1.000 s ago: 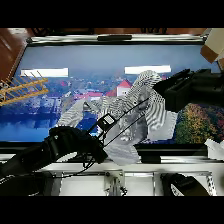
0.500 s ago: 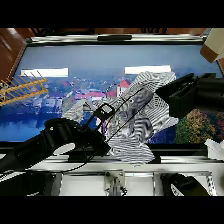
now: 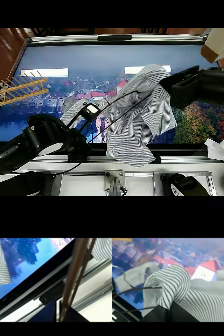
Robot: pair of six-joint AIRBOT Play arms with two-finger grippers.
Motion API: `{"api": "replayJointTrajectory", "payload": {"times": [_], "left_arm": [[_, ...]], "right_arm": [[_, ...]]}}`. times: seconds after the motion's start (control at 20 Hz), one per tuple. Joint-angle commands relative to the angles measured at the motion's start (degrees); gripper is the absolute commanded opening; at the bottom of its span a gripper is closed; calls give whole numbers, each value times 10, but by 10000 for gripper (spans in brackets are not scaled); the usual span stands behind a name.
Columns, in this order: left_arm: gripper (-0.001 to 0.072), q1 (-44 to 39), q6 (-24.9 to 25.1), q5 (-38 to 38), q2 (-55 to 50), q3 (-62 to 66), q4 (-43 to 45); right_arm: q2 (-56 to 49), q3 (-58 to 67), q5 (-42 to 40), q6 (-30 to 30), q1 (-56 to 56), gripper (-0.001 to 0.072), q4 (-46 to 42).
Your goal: Fold the shirts.
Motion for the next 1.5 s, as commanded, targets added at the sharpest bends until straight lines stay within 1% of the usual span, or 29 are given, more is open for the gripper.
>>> {"api": "replayJointTrajectory", "payload": {"times": [0.0, 0.05, 0.15, 0.25, 0.35, 0.4, 0.45, 0.5, 0.6, 0.65, 0.75, 0.8, 0.85, 1.0, 1.05, 1.15, 1.3, 1.45], "left_arm": [[50, 22, -52, 66, -7, 2, -9], [50, 27, -58, 91, -16, 2, -21], [50, 27, -55, 132, -45, 5, -37], [50, 26, -25, 170, -77, 18, -70], [50, 25, 5, 190, -101, 40, -78], [50, 24, 32, 198, -103, 50, -78], [49, 24, 47, 199, -103, 58, -78], [50, 26, 51, 197, -103, 66, -78], [50, 37, 69, 186, -101, 71, -80], [50, 43, 85, 167, -101, 71, -80], [50, 49, 138, 109, -101, 71, -79], [50, 51, 176, 78, -102, 70, -81], [50, 51, 204, 56, -102, 70, -83], [50, 52, 251, 9, -101, 70, -88], [50, 53, 259, 2, -101, 70, -88], [50, 57, 257, 13, -102, 70, -88], [51, 81, 223, 68, -103, 71, -93], [51, 115, 217, 130, -110, 71, -147]], "right_arm": [[1, 0, -36, -21, 0, 68, 83], [1, 1, -38, -26, 1, 68, 104], [1, 1, -38, -31, 1, 68, 157], [1, 1, -38, -35, 1, 68, 200], [1, 1, -36, -35, 0, 68, 194], [1, 0, -36, -34, 0, 68, 177], [1, 0, -35, -30, 0, 68, 157], [1, 0, -30, -28, 0, 68, 133], [1, 0, -8, -28, 0, 68, 85], [1, 0, 4, -27, 0, 68, 67], [1, 0, 24, -28, 0, 68, 50], [1, 0, 26, -28, 0, 68, 49], [1, 1, 25, -28, 0, 68, 50], [1, 0, 25, -28, 0, 68, 39], [1, 1, 27, -28, 0, 68, 31], [1, 0, 39, -22, 0, 68, 11], [1, 0, 89, -5, 0, 68, 4], [1, 0, 147, 24, 1, 68, 9]]}}
